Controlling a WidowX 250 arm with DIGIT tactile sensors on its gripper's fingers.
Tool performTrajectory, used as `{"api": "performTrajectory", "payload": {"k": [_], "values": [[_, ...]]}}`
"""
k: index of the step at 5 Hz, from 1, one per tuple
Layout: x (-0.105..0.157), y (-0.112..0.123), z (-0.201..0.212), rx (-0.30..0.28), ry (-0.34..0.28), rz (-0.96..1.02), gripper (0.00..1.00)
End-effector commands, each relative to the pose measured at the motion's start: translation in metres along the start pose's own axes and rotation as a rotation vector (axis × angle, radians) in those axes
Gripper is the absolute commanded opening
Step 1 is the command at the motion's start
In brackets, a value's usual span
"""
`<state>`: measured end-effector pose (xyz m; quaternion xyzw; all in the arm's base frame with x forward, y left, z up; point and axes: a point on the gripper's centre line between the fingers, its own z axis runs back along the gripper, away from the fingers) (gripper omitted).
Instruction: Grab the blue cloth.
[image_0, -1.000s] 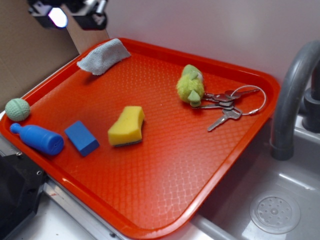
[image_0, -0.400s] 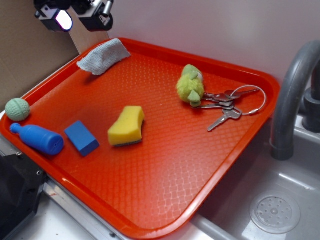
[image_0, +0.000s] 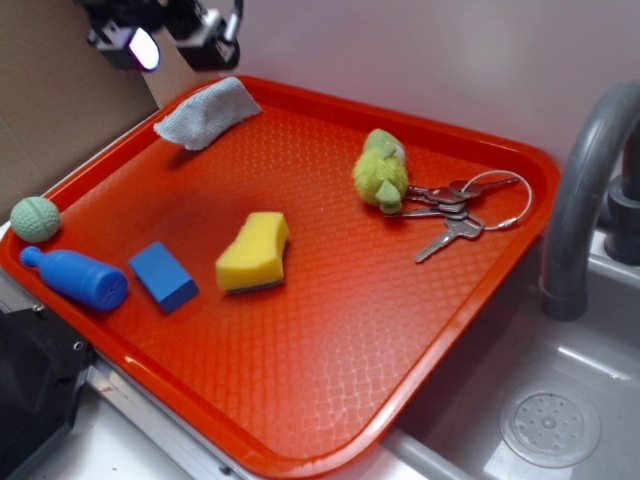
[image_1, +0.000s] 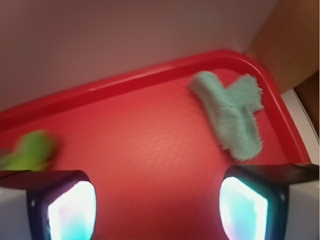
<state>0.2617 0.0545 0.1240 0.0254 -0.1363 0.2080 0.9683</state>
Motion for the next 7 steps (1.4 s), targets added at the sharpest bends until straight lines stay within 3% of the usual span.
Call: {"api": "performTrajectory", "payload": {"k": [1, 2, 3, 4, 5, 6, 7], "values": [[0.04, 0.05, -0.023, 0.137, -0.073, -0.022, 1.0], [0.055, 0.044, -0.042, 0.076, -0.041, -0.079, 1.0], [0.068, 0.037, -0.061, 0.097, -0.06, -0.242, 1.0], [0.068, 0.033, -0.071, 0.073, -0.049, -0.333, 1.0], [0.052, 0.019, -0.081, -0.033, 0.03, -0.368, 1.0], [0.043, 0.016, -0.094, 0.006, 0.072, -0.343, 0.0], [0.041, 0.017, -0.1, 0.015, 0.077, -0.349, 0.0]]}}
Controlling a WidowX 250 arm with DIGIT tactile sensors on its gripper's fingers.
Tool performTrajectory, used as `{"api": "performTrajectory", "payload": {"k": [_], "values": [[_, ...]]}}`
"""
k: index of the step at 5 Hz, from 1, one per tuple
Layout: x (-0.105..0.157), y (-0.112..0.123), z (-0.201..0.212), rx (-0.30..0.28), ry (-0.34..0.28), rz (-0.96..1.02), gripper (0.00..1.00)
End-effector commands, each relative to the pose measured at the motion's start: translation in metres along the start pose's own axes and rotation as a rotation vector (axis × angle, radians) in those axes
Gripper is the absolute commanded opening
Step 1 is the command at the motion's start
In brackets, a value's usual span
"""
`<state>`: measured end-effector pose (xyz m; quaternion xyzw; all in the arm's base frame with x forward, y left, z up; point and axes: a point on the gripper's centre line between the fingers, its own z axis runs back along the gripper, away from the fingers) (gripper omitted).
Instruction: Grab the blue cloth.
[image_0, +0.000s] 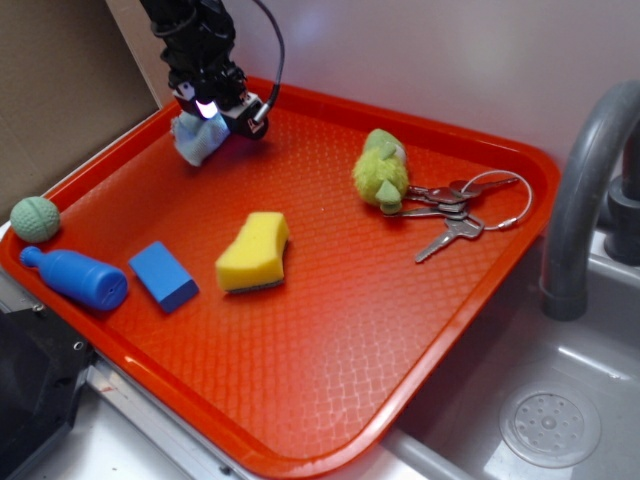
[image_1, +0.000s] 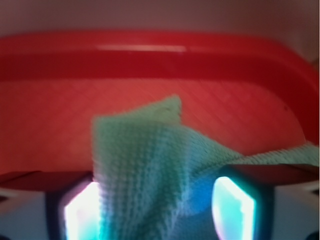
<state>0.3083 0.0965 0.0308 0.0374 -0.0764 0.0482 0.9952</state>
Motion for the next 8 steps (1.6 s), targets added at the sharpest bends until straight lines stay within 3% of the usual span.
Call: {"api": "performTrajectory", "payload": {"k": [1, 4, 5, 6, 7, 8], "values": [[0.006, -0.003, 0.004, 0.025, -0.023, -0.032, 0.0], [0.002, -0.004, 0.006, 0.031, -0.028, -0.003, 0.0], [-0.007, -0.019, 0.059, 0.057, -0.04, 0.067, 0.0], [-0.029, -0.055, 0.115, 0.03, -0.112, 0.111, 0.0], [-0.042, -0.062, 0.173, -0.108, -0.069, 0.047, 0.0], [-0.049, -0.058, 0.224, -0.116, -0.106, -0.002, 0.0]]}}
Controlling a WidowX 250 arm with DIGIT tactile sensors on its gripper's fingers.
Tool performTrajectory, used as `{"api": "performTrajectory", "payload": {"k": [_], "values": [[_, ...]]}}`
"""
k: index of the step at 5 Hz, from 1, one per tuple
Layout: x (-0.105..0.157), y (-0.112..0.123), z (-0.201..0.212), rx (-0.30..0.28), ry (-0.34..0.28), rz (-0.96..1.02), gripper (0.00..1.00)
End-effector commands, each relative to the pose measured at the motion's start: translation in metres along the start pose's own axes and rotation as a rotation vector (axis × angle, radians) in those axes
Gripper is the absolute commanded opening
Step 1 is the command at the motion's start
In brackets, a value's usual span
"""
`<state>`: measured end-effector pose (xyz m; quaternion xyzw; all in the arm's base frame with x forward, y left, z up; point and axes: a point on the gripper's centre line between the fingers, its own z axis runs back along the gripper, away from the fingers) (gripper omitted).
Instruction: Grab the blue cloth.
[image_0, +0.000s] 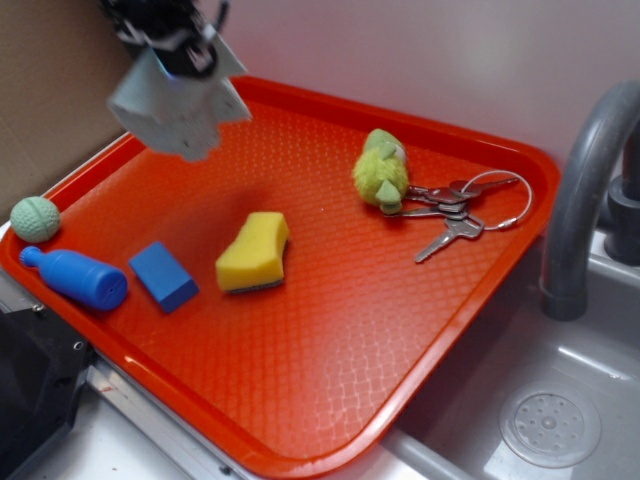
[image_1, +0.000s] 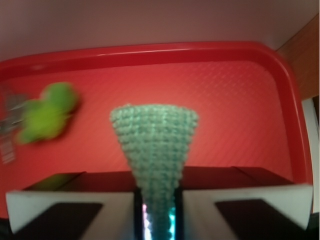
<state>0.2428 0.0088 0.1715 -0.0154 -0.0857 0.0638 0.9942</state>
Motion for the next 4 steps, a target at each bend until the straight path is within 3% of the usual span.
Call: {"api": "performTrajectory", "payload": {"k": [1, 4], "values": [[0.012, 0.007, 0.085, 0.034, -0.028, -0.034, 0.0], [0.005, 0.004, 0.074, 0.072, -0.056, -0.028, 0.0]]}}
